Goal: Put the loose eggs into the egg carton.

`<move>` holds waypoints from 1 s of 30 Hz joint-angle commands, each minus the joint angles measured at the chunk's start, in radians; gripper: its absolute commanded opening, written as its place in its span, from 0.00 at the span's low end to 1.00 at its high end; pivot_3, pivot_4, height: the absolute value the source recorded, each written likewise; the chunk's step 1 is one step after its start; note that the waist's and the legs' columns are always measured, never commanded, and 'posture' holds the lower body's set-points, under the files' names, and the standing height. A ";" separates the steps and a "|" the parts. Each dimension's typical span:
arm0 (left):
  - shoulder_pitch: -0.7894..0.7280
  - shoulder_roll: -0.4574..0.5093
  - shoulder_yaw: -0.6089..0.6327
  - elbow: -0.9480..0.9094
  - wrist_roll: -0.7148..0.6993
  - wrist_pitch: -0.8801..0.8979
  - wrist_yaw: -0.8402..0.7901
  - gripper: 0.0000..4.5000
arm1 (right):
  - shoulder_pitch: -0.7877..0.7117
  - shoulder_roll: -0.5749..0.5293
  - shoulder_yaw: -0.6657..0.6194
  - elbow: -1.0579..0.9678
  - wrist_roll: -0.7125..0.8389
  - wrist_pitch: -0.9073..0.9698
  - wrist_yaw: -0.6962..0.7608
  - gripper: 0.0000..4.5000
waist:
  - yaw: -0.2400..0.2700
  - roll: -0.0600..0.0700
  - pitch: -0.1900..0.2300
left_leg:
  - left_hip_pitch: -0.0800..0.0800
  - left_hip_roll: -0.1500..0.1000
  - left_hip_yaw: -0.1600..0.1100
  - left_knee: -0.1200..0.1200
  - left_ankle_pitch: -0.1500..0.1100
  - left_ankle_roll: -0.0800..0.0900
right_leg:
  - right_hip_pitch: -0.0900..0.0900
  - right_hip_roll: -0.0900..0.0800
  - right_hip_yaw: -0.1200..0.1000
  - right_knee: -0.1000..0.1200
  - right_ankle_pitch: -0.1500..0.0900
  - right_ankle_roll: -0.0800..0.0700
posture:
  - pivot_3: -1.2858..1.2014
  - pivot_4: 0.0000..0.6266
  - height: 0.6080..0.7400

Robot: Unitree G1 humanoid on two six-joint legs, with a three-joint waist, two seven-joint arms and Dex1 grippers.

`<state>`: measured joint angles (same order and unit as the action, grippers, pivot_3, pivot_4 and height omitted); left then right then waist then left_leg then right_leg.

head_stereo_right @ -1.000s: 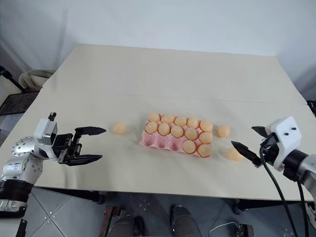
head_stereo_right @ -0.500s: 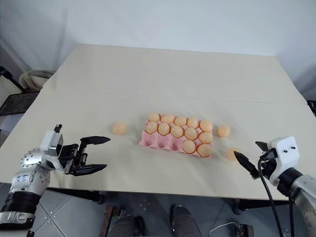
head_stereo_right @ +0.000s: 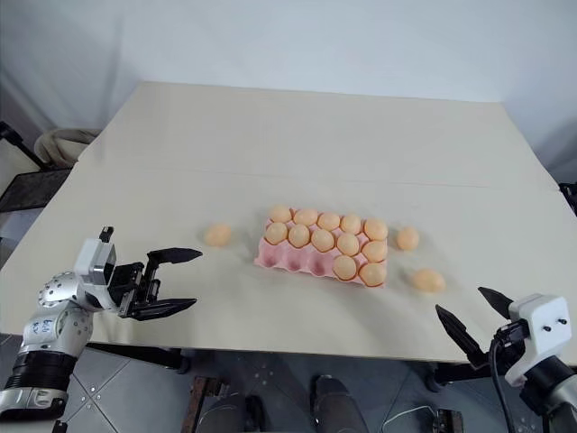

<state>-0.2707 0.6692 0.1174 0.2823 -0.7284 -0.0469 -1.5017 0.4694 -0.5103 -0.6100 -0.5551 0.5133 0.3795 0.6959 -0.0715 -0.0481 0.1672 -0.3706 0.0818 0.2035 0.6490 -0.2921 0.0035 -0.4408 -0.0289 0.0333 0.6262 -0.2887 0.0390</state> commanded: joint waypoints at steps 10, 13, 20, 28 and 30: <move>0.008 -0.024 0.031 -0.064 0.017 -0.002 -0.046 1.00 | -0.310 -0.022 0.206 0.251 -0.149 -0.006 -0.128 0.99 | -0.012 0.001 0.001 | 0.000 0.000 -0.002 -0.002 0.001 -0.001 | 0.000 0.000 0.000 0.001 -0.001 -0.003 | 0.52 0.24 1.00; 0.023 -0.022 0.038 -0.079 0.018 0.000 -0.041 1.00 | -0.346 -0.023 0.235 0.293 -0.153 -0.003 -0.124 0.99 | -0.011 0.002 0.001 | -0.001 0.000 -0.002 -0.002 0.001 -0.001 | -0.001 0.000 0.000 0.001 0.000 -0.001 | 0.52 0.24 1.00; 0.043 -0.030 0.050 -0.100 0.023 -0.002 -0.030 1.00 | -0.379 -0.036 0.262 0.350 -0.184 0.055 -0.163 0.87 | -0.012 0.002 0.001 | -0.001 0.000 -0.001 -0.001 0.001 -0.002 | -0.002 0.000 0.000 0.001 0.002 0.003 | 0.52 0.24 1.00; 0.032 -0.035 0.050 -0.082 0.033 -0.010 -0.034 1.00 | -0.372 -0.066 0.242 0.250 -0.143 0.084 -0.140 0.36 | -0.013 0.003 0.002 | -0.001 0.000 -0.001 -0.002 0.001 -0.002 | -0.002 0.000 0.000 0.001 0.002 0.003 | 0.52 0.24 1.00; 0.024 -0.037 0.048 -0.074 0.035 -0.010 -0.038 1.00 | -0.397 -0.078 0.239 0.192 -0.108 0.120 -0.135 0.36 | -0.014 0.003 0.002 | -0.001 0.000 -0.001 -0.002 0.001 -0.002 | -0.002 0.000 0.000 0.001 0.002 0.003 | 0.52 0.24 1.00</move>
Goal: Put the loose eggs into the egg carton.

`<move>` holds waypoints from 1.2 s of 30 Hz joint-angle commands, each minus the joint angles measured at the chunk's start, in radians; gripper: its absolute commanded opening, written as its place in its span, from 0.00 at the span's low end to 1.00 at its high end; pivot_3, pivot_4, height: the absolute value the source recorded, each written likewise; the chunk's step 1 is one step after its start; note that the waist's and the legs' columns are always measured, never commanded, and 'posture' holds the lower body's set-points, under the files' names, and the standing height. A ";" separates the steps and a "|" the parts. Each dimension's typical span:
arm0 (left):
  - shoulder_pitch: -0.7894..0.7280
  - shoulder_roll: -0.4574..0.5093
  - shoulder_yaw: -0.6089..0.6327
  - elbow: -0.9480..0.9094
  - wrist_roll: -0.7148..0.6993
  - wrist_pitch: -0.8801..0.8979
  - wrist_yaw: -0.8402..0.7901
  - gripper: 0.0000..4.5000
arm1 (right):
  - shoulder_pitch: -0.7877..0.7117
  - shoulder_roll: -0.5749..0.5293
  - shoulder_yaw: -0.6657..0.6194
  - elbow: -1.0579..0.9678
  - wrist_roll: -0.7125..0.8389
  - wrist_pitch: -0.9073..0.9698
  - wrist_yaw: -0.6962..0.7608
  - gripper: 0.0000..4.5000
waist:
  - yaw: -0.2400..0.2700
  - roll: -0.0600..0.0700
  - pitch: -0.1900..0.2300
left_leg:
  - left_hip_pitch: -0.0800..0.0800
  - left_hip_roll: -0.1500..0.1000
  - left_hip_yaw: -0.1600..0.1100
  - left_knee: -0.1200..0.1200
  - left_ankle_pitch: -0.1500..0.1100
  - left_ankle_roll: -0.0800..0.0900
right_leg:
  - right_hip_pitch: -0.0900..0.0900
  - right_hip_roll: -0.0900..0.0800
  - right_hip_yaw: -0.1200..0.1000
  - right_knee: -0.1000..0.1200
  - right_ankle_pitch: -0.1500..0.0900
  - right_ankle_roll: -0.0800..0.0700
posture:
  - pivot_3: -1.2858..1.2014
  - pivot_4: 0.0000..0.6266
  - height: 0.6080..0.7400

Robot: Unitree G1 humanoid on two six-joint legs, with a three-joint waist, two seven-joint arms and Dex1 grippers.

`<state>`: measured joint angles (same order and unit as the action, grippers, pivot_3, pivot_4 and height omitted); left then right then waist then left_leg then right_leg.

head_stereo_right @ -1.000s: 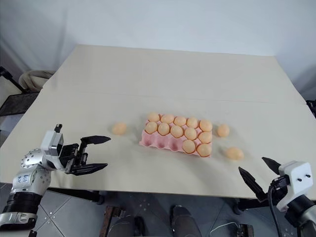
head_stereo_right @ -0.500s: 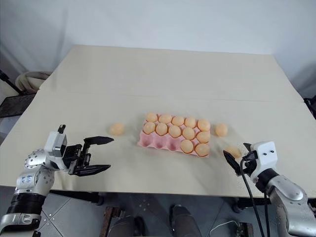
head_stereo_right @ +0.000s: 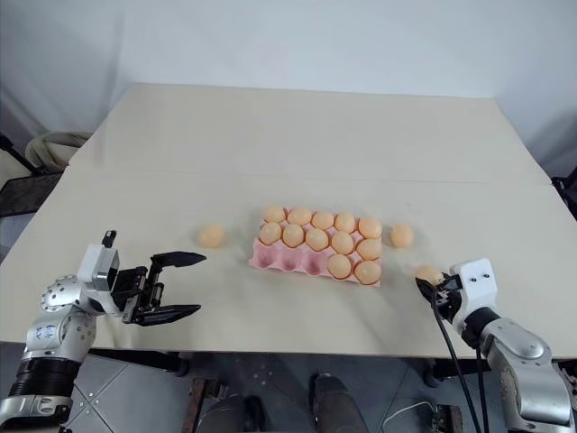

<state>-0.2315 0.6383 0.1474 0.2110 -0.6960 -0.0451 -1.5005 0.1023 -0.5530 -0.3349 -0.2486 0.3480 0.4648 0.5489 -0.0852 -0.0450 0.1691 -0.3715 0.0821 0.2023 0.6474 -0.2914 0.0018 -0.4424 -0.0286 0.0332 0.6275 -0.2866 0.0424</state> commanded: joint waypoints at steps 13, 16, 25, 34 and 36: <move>-0.075 -0.027 0.006 0.060 0.024 -0.028 -0.061 1.00 | -0.423 -0.038 0.360 -0.298 0.063 0.328 -0.063 0.36 | 0.001 0.001 0.000 | -0.003 0.001 0.000 0.000 0.001 0.001 | -0.003 0.001 -0.001 0.000 0.000 0.000 | 0.52 0.24 1.00; -0.070 -0.029 0.010 0.052 0.026 -0.029 -0.055 1.00 | -0.468 -0.009 0.436 -0.276 0.044 0.351 -0.064 0.36 | 0.003 0.001 0.000 | -0.004 0.001 0.000 0.000 0.003 0.002 | -0.004 0.000 -0.001 -0.001 0.000 0.001 | 0.52 0.24 1.00; -0.034 -0.024 0.030 0.024 0.025 -0.034 -0.035 1.00 | -0.494 -0.009 0.549 -0.266 0.028 0.400 -0.016 0.36 | 0.002 0.001 0.000 | -0.006 0.001 0.000 0.000 0.000 0.000 | -0.005 0.001 -0.002 -0.002 0.000 0.005 | 0.52 0.24 1.00; -0.034 -0.029 0.031 0.025 0.029 -0.037 -0.031 1.00 | -0.501 -0.030 0.547 -0.269 0.004 0.402 0.003 0.89 | 0.002 0.001 0.000 | -0.005 0.002 0.000 0.001 0.000 0.000 | -0.005 0.001 -0.002 -0.001 0.000 0.005 | 0.52 0.24 1.00; -0.038 -0.030 0.030 0.028 0.030 -0.037 -0.032 1.00 | -0.500 -0.042 0.539 -0.278 0.007 0.399 0.013 0.99 | 0.002 0.001 0.000 | -0.005 0.002 0.000 0.001 0.000 0.000 | -0.005 0.001 -0.002 -0.001 0.000 0.005 | 0.52 0.24 1.00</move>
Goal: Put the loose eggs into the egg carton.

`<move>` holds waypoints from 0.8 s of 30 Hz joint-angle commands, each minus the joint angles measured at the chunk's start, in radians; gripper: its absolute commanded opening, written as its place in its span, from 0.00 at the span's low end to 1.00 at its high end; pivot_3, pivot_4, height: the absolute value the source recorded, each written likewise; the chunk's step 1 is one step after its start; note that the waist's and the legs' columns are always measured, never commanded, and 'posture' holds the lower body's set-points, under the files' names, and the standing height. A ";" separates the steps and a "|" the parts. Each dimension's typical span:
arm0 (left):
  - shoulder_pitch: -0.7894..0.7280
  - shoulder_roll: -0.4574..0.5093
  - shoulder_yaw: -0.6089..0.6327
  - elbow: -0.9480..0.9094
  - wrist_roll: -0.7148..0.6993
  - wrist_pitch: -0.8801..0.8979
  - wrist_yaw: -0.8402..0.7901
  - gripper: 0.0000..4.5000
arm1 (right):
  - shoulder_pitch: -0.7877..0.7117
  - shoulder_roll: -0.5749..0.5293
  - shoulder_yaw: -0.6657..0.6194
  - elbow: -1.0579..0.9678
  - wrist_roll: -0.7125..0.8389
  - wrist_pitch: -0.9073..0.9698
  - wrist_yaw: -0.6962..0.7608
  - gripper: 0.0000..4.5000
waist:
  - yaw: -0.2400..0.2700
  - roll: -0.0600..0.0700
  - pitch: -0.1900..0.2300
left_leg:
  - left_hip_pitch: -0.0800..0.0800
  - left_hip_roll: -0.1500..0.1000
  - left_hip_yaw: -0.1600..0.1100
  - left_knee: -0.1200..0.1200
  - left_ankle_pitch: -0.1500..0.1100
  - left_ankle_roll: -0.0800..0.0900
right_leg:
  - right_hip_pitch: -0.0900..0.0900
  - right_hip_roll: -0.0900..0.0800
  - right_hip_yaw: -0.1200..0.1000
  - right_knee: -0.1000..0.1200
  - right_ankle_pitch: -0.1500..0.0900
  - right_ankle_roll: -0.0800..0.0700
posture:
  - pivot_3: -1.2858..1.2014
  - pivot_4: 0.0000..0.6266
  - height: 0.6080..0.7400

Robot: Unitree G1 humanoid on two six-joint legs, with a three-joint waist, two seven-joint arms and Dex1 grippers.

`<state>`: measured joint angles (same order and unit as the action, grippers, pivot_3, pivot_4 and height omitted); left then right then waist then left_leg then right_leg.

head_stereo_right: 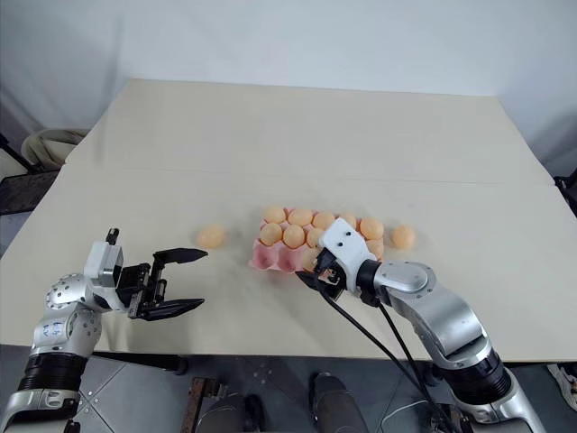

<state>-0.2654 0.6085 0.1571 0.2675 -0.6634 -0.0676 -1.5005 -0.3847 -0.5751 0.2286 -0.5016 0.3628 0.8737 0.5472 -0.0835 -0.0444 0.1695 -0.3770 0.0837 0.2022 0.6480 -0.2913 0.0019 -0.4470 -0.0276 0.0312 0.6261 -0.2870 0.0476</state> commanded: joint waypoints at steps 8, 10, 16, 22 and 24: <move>-0.028 -0.002 0.013 -0.008 0.000 -0.012 -0.044 1.00 | 0.029 -0.109 -0.339 -0.107 0.144 -0.025 0.095 0.99 | 0.005 0.000 0.000 | 0.000 0.000 0.000 0.000 0.000 0.000 | 0.000 0.000 0.000 -0.001 0.000 0.000 | 0.52 0.24 1.00; -0.029 0.000 0.014 -0.006 0.000 -0.012 -0.047 1.00 | 0.083 -0.126 -0.462 -0.106 0.175 -0.051 0.115 0.99 | 0.008 0.000 0.000 | 0.000 0.000 0.000 0.000 -0.001 0.000 | 0.000 0.000 0.000 -0.001 0.000 0.000 | 0.52 0.24 1.00; -0.036 0.004 0.014 0.005 0.004 -0.010 -0.051 1.00 | 0.373 -0.182 -0.744 -0.038 0.167 -0.237 0.269 0.99 | 0.027 0.000 0.000 | 0.000 0.000 0.000 -0.001 -0.001 0.001 | 0.001 0.001 0.000 -0.003 0.000 0.001 | 0.52 0.24 1.00; -0.046 -0.001 0.011 0.012 0.006 -0.010 -0.050 1.00 | 0.599 -0.134 -0.887 0.079 0.153 -0.426 0.341 0.99 | 0.026 0.000 0.000 | 0.001 -0.002 0.001 0.001 -0.002 0.004 | 0.003 0.000 0.001 -0.003 0.002 0.006 | 0.52 0.24 1.00; -0.045 0.000 0.013 0.013 0.006 -0.011 -0.051 1.00 | 0.657 -0.111 -0.911 0.125 0.136 -0.482 0.339 0.99 | 0.025 -0.001 0.000 | 0.003 -0.001 0.001 0.001 -0.003 0.007 | 0.005 0.000 0.001 -0.003 0.002 0.006 | 0.52 0.24 1.00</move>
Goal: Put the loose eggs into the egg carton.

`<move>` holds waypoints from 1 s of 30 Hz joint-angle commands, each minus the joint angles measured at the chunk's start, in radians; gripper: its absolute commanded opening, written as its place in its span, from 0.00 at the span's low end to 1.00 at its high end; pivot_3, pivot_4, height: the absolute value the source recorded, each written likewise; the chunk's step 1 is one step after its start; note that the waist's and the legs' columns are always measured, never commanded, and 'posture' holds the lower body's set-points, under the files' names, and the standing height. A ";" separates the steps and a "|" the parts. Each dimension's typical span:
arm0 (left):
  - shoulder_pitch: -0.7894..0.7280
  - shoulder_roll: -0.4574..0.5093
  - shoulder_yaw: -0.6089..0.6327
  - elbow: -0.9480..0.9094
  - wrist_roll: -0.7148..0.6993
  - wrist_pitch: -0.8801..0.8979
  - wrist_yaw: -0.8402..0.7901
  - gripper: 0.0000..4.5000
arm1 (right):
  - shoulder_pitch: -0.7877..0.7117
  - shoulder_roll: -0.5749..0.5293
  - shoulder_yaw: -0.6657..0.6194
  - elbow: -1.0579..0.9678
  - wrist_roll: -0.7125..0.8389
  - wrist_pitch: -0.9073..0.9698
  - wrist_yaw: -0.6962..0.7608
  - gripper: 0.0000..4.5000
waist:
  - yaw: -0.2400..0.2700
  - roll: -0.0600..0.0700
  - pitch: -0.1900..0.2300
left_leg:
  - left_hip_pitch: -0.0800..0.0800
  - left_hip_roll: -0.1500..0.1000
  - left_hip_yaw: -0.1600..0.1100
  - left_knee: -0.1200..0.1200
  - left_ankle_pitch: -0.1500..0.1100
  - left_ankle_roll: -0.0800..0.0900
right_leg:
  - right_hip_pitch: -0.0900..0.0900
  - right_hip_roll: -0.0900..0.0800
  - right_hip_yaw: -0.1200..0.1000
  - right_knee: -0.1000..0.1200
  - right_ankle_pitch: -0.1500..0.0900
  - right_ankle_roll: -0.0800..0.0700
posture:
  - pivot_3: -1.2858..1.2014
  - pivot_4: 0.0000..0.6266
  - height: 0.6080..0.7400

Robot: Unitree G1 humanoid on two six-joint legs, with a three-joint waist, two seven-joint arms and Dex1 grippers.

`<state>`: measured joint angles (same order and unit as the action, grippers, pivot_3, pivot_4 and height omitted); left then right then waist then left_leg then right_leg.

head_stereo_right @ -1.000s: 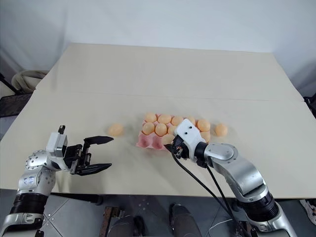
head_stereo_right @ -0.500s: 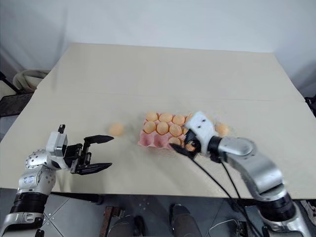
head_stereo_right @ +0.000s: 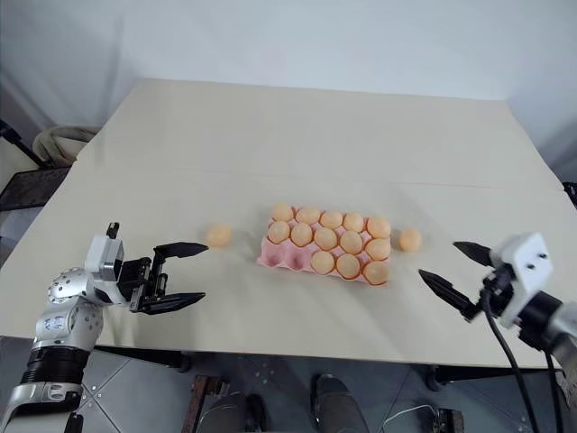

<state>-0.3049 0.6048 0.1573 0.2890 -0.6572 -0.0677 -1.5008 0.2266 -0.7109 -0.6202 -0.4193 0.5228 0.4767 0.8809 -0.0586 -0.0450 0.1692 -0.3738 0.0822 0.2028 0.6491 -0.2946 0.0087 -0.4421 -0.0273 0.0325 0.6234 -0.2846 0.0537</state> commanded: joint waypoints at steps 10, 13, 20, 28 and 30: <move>0.003 0.011 0.020 -0.010 0.000 -0.014 -0.052 1.00 | 0.057 0.100 -0.014 0.159 -0.058 -0.258 -0.050 0.99 | -0.010 0.001 0.001 | 0.003 0.000 0.000 -0.001 0.001 -0.005 | 0.001 -0.001 0.001 0.002 -0.002 -0.007 | 0.52 0.24 1.00; -0.002 0.010 0.018 -0.008 0.001 -0.014 -0.052 1.00 | -0.017 0.109 0.054 0.180 -0.074 -0.249 -0.091 0.99 | -0.022 0.001 0.000 | 0.003 0.000 0.000 -0.001 0.002 -0.005 | 0.002 -0.002 0.001 0.002 -0.002 -0.008 | 0.52 0.24 1.00; -0.024 0.006 0.014 0.008 0.005 -0.018 -0.050 1.00 | -0.300 0.125 0.212 0.343 -0.131 -0.182 -0.218 0.99 | -0.034 0.002 0.001 | 0.003 -0.001 0.000 0.000 0.002 -0.005 | 0.001 -0.002 0.002 0.003 -0.002 -0.009 | 0.52 0.24 1.00; -0.017 0.013 0.026 0.003 0.003 -0.022 -0.043 1.00 | -0.488 0.174 0.303 0.478 -0.147 -0.156 -0.280 0.99 | -0.025 0.003 0.002 | 0.001 0.001 -0.001 -0.002 0.007 -0.008 | -0.002 0.000 0.000 0.004 0.000 -0.005 | 0.52 0.24 1.00; -0.014 0.013 0.027 0.001 0.003 -0.023 -0.042 1.00 | -0.505 0.179 0.330 0.501 -0.159 -0.143 -0.285 0.99 | -0.025 0.003 0.002 | 0.000 0.001 -0.001 -0.002 0.006 -0.008 | -0.002 0.000 0.000 0.004 -0.001 -0.004 | 0.52 0.24 1.00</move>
<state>-0.3220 0.6059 0.1602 0.2982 -0.6549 -0.0770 -1.5007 -0.2683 -0.5356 -0.2957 0.0817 0.3720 0.3296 0.6087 -0.0839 -0.0424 0.1707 -0.3740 0.0833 0.2019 0.6470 -0.2892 0.0004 -0.4446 -0.0272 0.0326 0.6270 -0.2853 0.0497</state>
